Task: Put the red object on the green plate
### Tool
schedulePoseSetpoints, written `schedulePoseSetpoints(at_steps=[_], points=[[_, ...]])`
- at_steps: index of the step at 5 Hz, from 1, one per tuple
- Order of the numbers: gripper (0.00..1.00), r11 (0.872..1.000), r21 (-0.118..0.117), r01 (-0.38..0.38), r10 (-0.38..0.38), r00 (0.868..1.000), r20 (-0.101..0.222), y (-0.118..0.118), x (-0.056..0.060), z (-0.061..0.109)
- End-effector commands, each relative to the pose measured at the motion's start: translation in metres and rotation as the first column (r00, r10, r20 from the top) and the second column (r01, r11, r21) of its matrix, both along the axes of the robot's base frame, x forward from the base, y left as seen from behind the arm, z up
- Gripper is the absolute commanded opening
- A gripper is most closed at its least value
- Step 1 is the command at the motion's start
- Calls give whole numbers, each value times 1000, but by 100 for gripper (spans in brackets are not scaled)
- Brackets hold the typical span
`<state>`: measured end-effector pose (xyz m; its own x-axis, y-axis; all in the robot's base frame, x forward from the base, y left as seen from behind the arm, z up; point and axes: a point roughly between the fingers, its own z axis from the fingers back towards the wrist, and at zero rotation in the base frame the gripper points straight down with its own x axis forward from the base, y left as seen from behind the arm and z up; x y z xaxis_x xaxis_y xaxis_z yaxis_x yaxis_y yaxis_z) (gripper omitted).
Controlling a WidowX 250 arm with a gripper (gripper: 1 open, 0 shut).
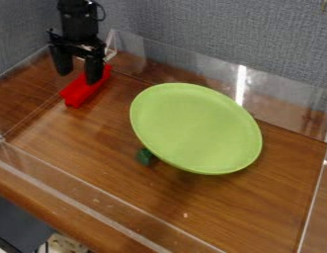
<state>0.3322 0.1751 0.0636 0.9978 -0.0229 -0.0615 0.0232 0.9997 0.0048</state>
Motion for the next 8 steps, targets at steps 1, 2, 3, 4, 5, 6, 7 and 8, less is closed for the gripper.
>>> schedulePoseSetpoints(at_steps=[1,2,3,4,5,6,7,8], points=[[100,999,33,8,-10,998,66,17,8,17],[100,999,38,-35,32,997,74,17,4,4],[100,996,42,-74,70,994,83,10,-2,1],[100,989,61,-134,127,987,102,-1,-5,28],[100,981,76,-179,168,977,130,-11,-5,55],[100,973,80,-218,207,970,132,-14,-4,62],[100,973,81,-217,207,972,114,-7,-1,48],[100,973,82,-217,209,973,95,1,1,32]])
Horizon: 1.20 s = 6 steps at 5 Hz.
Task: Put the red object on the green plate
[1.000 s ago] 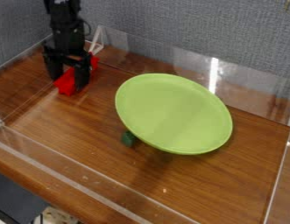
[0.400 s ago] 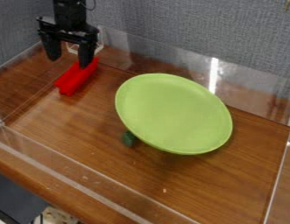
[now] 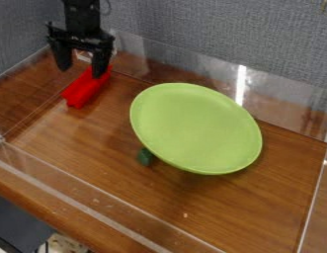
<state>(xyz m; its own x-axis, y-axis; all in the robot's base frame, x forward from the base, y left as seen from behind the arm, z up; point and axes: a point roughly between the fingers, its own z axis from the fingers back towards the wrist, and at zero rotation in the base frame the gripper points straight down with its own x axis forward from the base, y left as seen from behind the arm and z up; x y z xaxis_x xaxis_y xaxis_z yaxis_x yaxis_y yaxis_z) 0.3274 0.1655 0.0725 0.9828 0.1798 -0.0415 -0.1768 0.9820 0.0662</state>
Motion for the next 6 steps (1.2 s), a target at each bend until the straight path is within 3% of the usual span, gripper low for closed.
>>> schedulePoseSetpoints(at_steps=[1,3,4,5,6], points=[[100,999,31,-31,29,998,49,6,9,13],[100,996,32,-79,78,996,36,-2,17,-2],[0,994,29,-108,107,994,34,2,20,-8],[0,987,26,-157,156,987,39,4,6,2],[0,978,22,-205,202,974,107,-6,-15,50]])
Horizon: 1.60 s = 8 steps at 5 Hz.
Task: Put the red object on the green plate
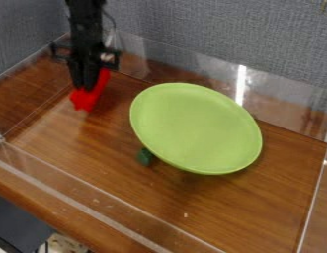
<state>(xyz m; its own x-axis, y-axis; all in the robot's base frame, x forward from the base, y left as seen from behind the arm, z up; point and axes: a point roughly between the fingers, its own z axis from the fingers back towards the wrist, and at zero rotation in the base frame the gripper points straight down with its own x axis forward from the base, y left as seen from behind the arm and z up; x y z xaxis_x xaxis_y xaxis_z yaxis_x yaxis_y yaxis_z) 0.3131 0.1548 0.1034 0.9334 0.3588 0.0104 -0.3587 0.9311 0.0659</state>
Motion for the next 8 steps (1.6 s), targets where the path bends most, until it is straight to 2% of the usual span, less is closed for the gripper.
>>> schedulePoseSetpoints(at_steps=[1,2,3,4,5,6,8], points=[[0,1000,28,-11,7,992,125,-21,-8,68],[0,1000,12,24,-26,986,163,-57,-15,82],[0,994,-17,108,-104,983,148,-97,-26,83],[0,986,-46,158,-151,981,120,-124,-39,74],[0,982,-81,171,-163,982,97,-126,-46,53],[0,975,-98,200,-192,978,84,-125,-41,34],[0,961,-136,239,-232,970,70,-115,-16,6]])
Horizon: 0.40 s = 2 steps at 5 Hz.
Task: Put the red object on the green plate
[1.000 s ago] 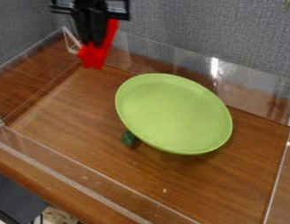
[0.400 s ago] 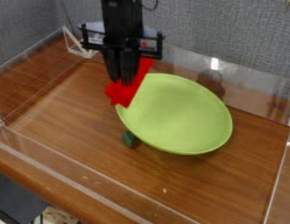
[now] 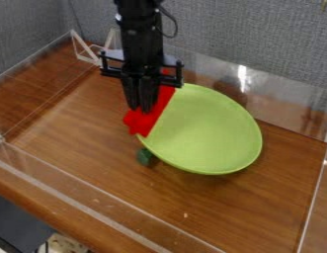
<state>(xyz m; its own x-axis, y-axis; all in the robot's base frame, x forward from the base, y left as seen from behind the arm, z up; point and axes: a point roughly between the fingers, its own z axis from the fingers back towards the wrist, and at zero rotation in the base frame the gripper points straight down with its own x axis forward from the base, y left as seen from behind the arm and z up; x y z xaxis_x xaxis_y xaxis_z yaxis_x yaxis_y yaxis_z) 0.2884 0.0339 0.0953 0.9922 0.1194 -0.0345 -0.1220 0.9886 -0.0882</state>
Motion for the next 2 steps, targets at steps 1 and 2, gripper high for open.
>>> schedulePoseSetpoints(at_steps=[1,2], points=[[0,997,2,-73,72,996,59,18,31,15],[0,992,2,-125,124,991,58,26,48,16]])
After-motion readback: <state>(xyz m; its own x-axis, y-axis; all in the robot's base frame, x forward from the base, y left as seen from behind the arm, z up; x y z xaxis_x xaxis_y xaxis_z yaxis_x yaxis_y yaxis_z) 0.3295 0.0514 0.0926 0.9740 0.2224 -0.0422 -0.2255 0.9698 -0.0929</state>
